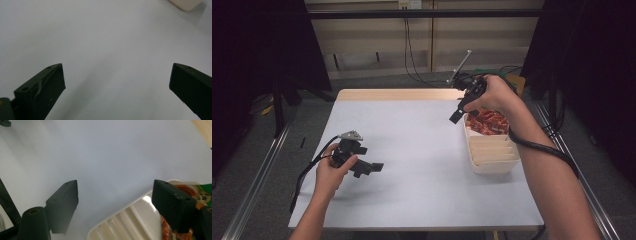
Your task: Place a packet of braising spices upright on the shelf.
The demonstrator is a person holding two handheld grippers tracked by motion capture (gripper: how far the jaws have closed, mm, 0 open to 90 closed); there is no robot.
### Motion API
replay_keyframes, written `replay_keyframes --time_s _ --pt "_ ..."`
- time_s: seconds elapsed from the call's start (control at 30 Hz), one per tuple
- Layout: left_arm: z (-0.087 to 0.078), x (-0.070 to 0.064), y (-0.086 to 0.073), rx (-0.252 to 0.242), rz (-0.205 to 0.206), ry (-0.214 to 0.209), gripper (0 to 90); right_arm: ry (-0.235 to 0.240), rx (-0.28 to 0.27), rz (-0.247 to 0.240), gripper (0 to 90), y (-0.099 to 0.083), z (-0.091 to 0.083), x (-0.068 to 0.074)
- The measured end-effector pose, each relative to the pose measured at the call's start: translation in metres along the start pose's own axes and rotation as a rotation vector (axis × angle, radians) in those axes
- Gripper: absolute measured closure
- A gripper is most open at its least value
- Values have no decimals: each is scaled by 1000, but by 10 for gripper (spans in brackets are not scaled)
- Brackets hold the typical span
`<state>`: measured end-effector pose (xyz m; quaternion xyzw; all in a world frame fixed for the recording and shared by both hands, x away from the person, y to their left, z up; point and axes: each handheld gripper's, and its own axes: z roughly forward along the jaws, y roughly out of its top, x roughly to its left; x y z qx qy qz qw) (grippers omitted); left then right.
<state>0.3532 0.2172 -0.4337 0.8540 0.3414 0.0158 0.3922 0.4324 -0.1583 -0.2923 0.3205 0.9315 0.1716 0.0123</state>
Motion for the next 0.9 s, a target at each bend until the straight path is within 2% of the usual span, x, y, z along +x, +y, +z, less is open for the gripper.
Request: replay_keyframes --time_s 0.43,0.5,0.6,0.67,0.9 --pt "2 -1 0 16 10 -14 0 32 13 -50 209 -6 40 20" --pt "3 -1 -1 9 7 -13 0 27 22 -66 207 -7 45 23" --pt "4 -1 -1 25 13 -4 0 31 34 -82 202 -9 55 27" --pt "5 -2 -1 22 9 -12 0 36 42 -82 201 -11 61 31" --pt "7 -2 -2 37 18 -16 0 56 19 -106 183 -17 80 42"
